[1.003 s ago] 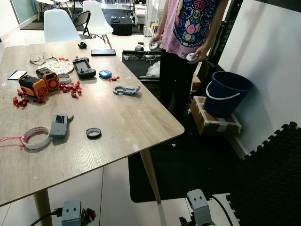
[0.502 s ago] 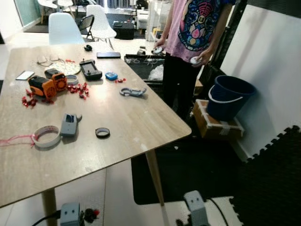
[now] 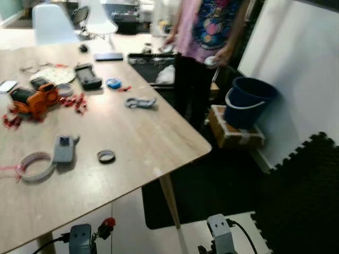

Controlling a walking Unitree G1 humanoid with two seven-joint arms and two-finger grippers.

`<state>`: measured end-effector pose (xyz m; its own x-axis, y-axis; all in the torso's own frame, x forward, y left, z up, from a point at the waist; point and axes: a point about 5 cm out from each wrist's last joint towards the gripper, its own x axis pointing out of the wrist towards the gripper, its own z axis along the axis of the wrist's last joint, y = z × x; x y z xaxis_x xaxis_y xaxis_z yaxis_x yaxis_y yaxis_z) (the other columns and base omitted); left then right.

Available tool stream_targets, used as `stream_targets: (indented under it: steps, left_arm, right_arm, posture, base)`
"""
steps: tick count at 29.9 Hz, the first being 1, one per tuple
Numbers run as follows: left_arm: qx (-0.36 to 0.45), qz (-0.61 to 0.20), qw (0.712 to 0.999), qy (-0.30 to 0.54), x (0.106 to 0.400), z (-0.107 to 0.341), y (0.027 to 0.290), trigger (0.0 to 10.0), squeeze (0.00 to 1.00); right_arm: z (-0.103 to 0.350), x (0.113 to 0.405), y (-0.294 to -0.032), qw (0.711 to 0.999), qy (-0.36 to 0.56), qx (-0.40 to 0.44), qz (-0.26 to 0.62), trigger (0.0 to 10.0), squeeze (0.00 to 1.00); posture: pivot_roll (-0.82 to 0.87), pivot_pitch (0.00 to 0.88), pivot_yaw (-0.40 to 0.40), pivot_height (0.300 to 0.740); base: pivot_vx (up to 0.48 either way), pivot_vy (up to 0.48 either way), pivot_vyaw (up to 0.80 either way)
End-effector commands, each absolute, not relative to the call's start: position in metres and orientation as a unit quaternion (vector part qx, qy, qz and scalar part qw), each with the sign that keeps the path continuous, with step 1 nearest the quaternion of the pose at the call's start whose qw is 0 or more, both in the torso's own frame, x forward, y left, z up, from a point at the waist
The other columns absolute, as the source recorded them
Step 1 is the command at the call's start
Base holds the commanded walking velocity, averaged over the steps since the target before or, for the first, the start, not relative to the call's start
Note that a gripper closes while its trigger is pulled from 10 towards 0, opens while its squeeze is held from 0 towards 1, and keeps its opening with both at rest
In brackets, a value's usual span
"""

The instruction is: Hang keys on a hook

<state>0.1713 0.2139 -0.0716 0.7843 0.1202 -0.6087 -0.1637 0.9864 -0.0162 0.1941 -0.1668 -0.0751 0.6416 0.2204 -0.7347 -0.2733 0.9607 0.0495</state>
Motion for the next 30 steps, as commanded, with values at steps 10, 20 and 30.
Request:
stream_targets:
  steps: [10,20,30]
  left_arm:
    - [-0.024,0.069,0.942,0.329,0.1626,-0.0753,0.2121,10.0,0.00]
    - [-0.021,0.069,0.941,0.330,0.1618,-0.0756,0.2125,10.0,0.00]
    - [-0.027,0.077,0.939,0.334,0.1606,-0.0763,0.2152,10.0,0.00]
  right_arm:
    - [-0.0760,0.1920,-0.1695,0.905,0.404,-0.032,0.132,10.0,0.00]
    - [-0.0757,0.1924,-0.1694,0.905,0.403,-0.032,0.133,10.0,0.00]
    - [-0.0758,0.1922,-0.1690,0.905,0.402,-0.031,0.133,10.0,0.00]
  posture:
    - [0.07,0.046,-0.052,0.740]
    - [0.07,0.048,-0.052,0.740]
    - [0.07,0.049,-0.051,0.740]
  base:
    - [0.000,0.000,0.00]
    - [0.000,-0.445,0.00]
    - [0.000,0.000,0.00]
